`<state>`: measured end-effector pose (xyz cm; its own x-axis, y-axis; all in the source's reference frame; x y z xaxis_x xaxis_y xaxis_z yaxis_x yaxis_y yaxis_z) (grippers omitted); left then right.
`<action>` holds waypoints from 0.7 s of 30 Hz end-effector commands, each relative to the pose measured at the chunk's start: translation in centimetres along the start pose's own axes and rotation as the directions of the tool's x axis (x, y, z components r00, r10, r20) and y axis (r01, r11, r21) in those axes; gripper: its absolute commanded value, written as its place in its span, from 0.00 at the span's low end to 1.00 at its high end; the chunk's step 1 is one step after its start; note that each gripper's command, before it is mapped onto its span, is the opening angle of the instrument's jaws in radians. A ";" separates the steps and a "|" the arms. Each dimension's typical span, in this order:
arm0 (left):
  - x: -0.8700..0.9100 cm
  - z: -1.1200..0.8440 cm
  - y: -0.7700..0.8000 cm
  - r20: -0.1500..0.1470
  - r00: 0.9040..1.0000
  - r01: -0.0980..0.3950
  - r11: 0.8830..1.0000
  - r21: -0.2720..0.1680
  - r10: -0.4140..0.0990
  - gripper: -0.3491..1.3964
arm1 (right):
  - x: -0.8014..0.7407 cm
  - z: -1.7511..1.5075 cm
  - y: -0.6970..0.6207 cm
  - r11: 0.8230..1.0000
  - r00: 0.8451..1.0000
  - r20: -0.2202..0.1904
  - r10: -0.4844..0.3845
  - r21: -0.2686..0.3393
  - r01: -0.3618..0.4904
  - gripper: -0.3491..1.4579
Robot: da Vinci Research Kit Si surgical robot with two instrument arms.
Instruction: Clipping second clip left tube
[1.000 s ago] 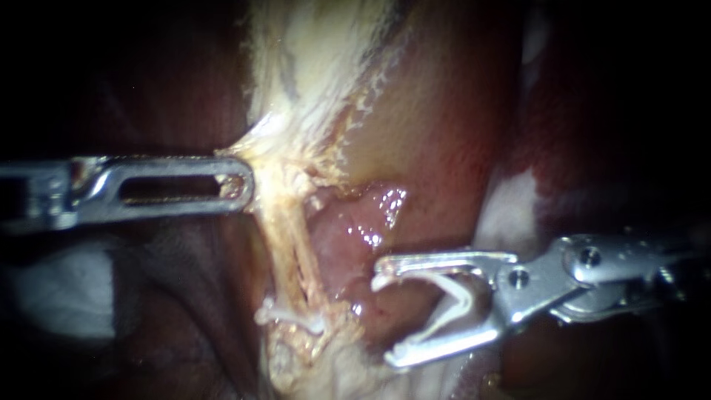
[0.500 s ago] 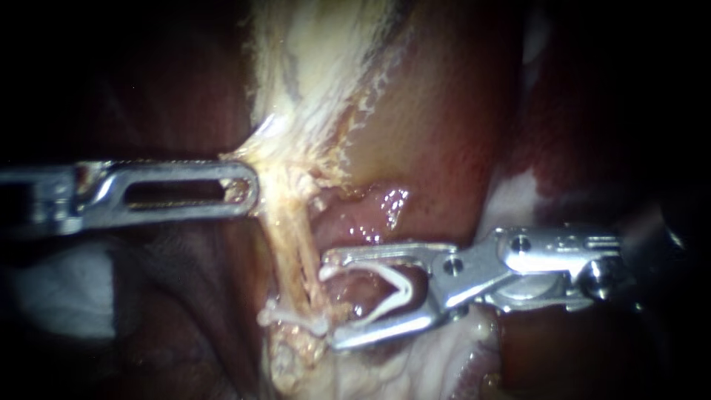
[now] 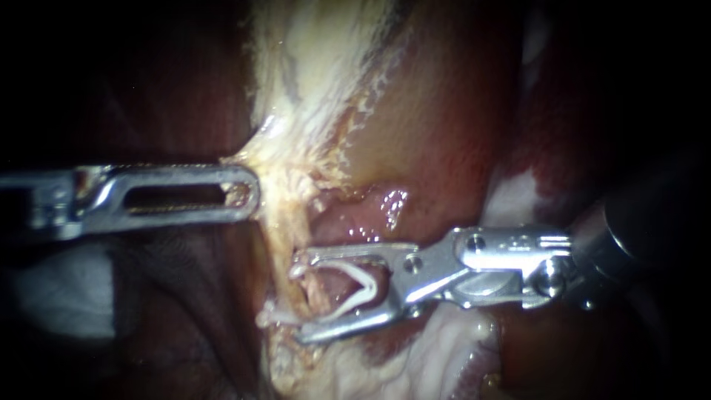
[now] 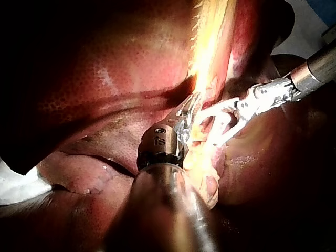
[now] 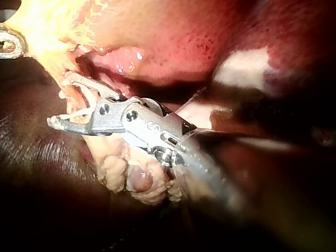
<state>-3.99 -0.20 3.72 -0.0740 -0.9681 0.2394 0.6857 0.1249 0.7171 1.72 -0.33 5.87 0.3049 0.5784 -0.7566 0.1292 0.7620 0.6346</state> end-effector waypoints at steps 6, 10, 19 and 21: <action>0.01 -0.03 -0.07 -0.004 1.000 -0.005 1.000 0.005 0.005 0.00 | -0.03 0.06 0.05 1.000 1.000 0.008 -0.001 -0.004 0.001 0.52; 0.02 -0.04 -0.11 -0.005 1.000 -0.005 1.000 0.007 0.005 0.00 | -0.02 0.10 0.06 1.000 1.000 0.008 0.000 -0.006 0.000 0.52; 0.03 -0.04 -0.13 -0.007 1.000 -0.005 1.000 0.009 0.005 0.00 | -0.07 0.26 -0.01 0.999 1.000 0.005 -0.018 0.049 0.017 0.52; 0.03 -0.04 -0.13 -0.007 1.000 -0.005 1.000 0.010 0.005 0.00 | -0.07 0.28 -0.05 0.998 1.000 0.004 -0.020 0.067 0.020 0.51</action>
<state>-4.05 -0.26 3.60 -0.0656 -0.9689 0.2388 0.6796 0.1318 0.7217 1.96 -0.51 5.93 0.3065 0.5582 -0.7710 0.2089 0.7508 0.6266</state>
